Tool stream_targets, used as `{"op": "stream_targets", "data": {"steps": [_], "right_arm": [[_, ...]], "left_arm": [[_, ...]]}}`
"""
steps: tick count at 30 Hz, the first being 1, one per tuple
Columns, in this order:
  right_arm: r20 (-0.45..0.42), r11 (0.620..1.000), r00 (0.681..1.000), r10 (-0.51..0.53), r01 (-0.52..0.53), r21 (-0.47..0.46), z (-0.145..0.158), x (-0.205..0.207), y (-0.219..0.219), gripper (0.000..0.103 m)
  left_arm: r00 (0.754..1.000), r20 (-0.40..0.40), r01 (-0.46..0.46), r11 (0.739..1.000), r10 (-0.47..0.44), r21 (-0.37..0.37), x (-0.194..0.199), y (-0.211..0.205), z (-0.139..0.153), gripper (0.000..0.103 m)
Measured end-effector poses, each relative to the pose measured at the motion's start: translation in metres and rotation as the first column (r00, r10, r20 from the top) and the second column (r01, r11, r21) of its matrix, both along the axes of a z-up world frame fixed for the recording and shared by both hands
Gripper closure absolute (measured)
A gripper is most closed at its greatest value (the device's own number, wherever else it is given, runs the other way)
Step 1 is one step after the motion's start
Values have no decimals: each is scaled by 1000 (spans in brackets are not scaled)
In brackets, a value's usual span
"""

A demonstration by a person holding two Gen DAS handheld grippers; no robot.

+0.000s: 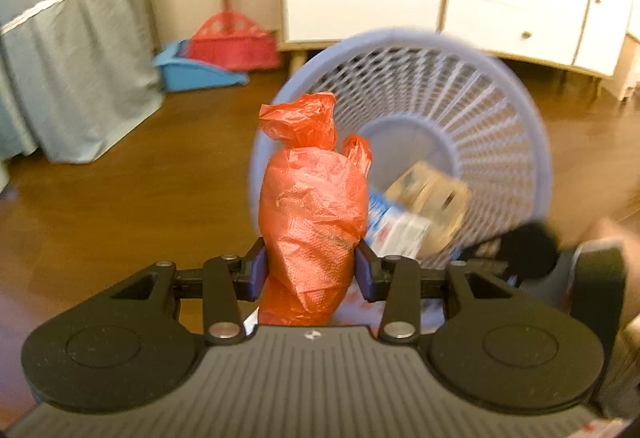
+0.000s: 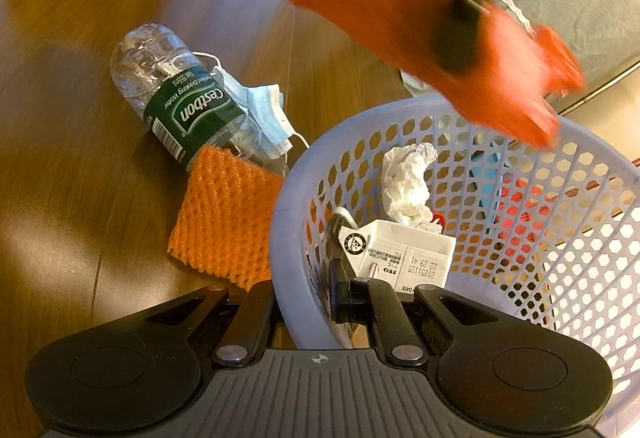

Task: Collect trash
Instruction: 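Lift the orange bag with the left tool and drop it into the wastebasket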

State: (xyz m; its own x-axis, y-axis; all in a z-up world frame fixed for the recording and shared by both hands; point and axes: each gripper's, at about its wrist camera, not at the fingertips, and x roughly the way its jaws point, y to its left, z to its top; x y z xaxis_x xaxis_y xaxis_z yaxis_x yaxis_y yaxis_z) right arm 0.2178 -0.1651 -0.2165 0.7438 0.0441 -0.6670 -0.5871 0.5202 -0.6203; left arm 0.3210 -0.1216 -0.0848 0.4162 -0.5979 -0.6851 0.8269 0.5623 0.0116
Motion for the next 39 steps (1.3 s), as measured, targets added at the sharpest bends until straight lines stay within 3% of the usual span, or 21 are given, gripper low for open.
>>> {"op": "stream_targets", "data": {"steps": [4,5,9,18,23,27,39], "right_arm": [[0,1000,1000,1,-1,1,0,0,0,99],[0,1000,1000,0,0,1,0,0,0,99],[1,1000,1000,-2,2,8,1,1,0,99],[2,1000,1000,-12,12,24,3,2,-2,99],[2,1000,1000,-11,11,23,3,3,-2,99],[1,1000,1000,-11,11,21,3,3,-2,99],[-1,1000,1000,-6,6,14,3,2,-5,99]], "left_arm": [[997,-26,67,998,-68,-20,1,-43,2,53],[997,-23,73,997,-73,-39,1,-47,2,43],[999,7,44,996,-44,-80,0,-47,9,40],[995,29,-95,995,95,-7,-2,30,-1,40],[982,8,-188,980,188,64,-16,84,-17,38],[964,-39,-258,963,262,80,-26,114,-35,36],[995,-18,-90,979,95,183,-61,105,-78,34]]}}
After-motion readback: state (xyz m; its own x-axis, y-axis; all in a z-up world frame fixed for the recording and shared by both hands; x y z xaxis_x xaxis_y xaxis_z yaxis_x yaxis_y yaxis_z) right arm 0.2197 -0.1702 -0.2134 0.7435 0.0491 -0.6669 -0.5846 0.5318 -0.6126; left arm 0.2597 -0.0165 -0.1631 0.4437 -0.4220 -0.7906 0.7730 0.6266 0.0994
